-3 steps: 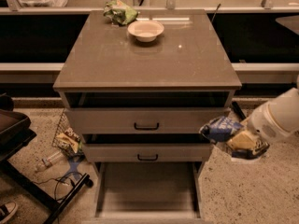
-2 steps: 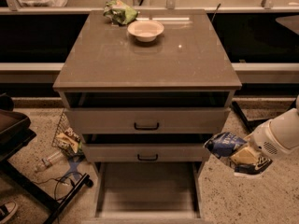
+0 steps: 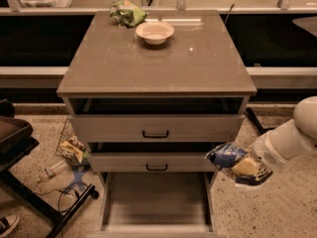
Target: Place blue chip bag into bottom drawer
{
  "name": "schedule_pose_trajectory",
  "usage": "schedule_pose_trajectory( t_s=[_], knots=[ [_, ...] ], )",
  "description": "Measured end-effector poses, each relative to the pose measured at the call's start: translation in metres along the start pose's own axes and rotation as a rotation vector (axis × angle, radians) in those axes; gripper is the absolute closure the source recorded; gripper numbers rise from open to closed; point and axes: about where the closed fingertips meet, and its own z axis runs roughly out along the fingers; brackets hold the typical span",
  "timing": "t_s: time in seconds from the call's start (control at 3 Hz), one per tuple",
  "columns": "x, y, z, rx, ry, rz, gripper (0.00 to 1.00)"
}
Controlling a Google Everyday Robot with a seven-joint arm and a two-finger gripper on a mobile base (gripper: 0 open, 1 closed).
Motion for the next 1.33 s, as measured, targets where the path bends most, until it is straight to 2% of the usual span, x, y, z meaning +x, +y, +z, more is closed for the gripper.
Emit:
schedule_pose_trajectory(
  t_s=[0.33, 0.67, 1.0, 1.33],
  knots=[
    [0.002, 0.004, 0.066, -0.084, -0.066, 0.02, 1.0],
    [0.006, 0.003, 0.135, -0.138, -0.178, 0.06, 1.0],
    [0.014, 0.0, 0.188, -0.195, -0.288, 0.126, 1.0],
    [0.024, 0.003, 0.247, -0.279, -0.354, 0.211, 1.0]
  ],
)
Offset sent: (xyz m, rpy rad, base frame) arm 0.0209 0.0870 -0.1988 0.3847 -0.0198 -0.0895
